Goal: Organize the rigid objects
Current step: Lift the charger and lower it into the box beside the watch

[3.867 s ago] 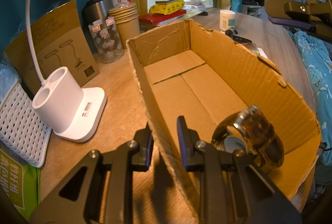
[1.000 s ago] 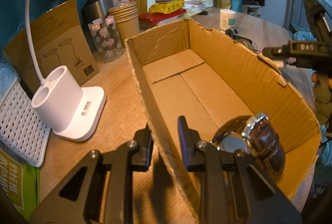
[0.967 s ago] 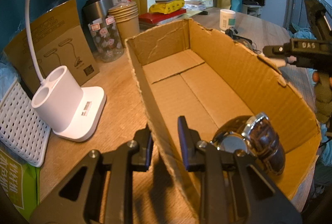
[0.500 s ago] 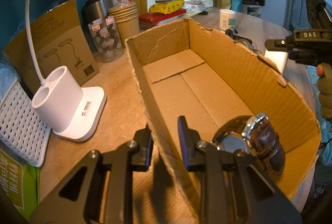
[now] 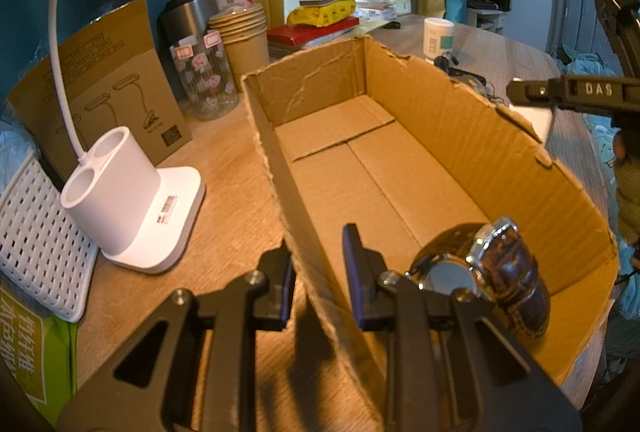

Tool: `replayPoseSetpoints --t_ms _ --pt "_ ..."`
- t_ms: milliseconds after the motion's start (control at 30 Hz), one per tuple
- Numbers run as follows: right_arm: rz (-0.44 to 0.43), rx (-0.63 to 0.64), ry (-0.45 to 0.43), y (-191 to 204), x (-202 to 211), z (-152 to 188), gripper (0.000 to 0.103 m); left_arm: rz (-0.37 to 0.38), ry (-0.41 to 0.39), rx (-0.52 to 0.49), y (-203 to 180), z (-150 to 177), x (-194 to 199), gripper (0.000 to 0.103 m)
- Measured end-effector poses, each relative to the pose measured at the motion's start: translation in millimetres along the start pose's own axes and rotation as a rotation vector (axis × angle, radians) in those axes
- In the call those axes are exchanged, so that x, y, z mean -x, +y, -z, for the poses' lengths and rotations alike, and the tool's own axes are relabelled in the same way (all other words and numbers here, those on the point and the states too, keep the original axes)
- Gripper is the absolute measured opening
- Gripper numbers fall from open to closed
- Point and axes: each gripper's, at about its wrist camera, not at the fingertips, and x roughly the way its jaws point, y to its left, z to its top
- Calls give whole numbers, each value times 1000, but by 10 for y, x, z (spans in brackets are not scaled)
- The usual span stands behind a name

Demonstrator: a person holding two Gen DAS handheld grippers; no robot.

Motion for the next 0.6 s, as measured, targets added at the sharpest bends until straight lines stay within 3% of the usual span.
replayPoseSetpoints --t_ms 300,600 --pt "2 6 -52 106 195 -96 29 0 0 0 1 2 0 23" --pt "-95 99 -137 560 689 -302 29 -1 0 -1 -1 1 0 23"
